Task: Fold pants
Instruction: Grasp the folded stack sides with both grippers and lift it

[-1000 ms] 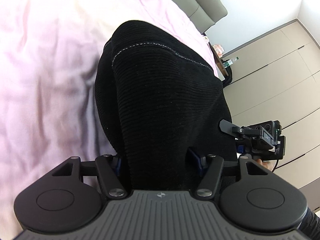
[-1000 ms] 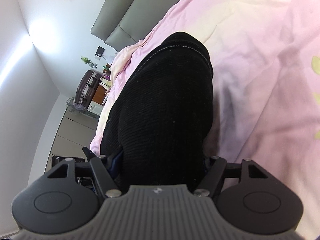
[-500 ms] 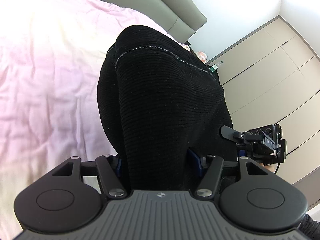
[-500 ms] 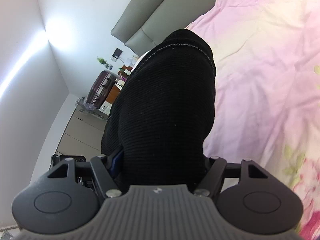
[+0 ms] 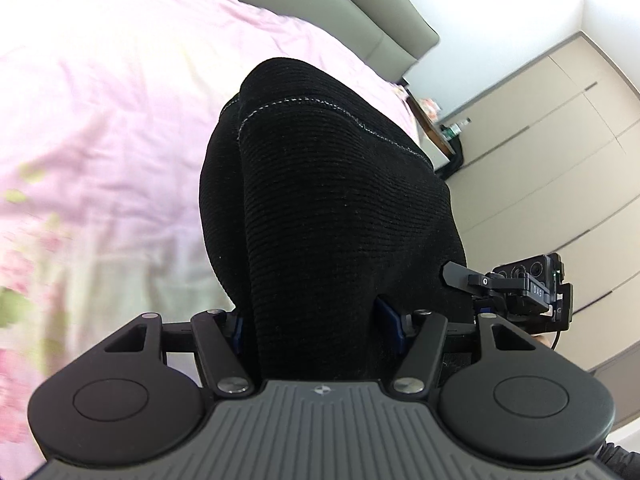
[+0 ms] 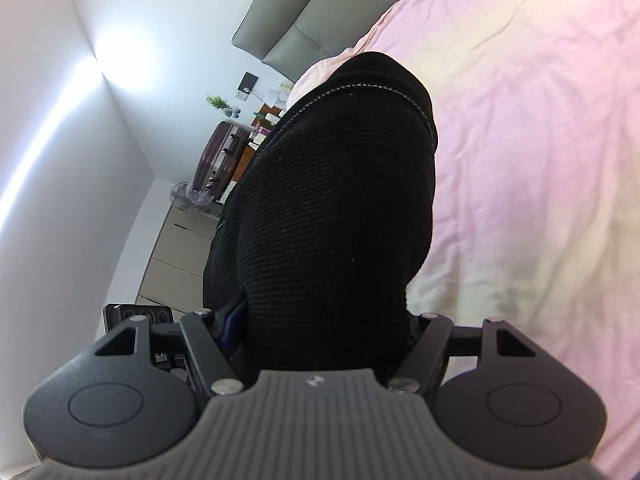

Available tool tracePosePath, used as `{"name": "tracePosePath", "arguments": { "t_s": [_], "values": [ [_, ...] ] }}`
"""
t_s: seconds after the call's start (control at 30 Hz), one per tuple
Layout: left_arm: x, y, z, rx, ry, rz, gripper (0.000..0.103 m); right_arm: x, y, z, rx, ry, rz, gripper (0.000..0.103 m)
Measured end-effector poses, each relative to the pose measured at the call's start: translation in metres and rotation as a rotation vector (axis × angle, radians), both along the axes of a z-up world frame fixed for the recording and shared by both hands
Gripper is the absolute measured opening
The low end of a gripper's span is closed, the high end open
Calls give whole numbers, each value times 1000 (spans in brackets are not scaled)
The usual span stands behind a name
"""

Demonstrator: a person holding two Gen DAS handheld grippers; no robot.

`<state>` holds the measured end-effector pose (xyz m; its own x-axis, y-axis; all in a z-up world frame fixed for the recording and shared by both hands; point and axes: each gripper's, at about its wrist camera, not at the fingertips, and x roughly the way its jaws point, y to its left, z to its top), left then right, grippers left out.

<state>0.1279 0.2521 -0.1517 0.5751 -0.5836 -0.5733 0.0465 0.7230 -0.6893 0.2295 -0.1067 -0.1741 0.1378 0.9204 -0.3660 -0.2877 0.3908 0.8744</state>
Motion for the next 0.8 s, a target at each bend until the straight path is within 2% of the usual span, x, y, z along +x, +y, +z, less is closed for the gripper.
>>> {"name": "tracePosePath", "arguments": {
  "t_s": [0.17,0.33,0.67,0.8],
  "values": [
    [9,50,12,26,-9,49,70,14,61,3,34,-9,36,66],
    [37,100,2,19,15,86,70,46,120,-7,34,4,62,66],
    [115,157,-56,8,98,75,70,100,181,-66,14,102,58,66],
    [128,167,-86,0,147,78,70,116,203,-97,-5,137,55,66]
  ]
}}
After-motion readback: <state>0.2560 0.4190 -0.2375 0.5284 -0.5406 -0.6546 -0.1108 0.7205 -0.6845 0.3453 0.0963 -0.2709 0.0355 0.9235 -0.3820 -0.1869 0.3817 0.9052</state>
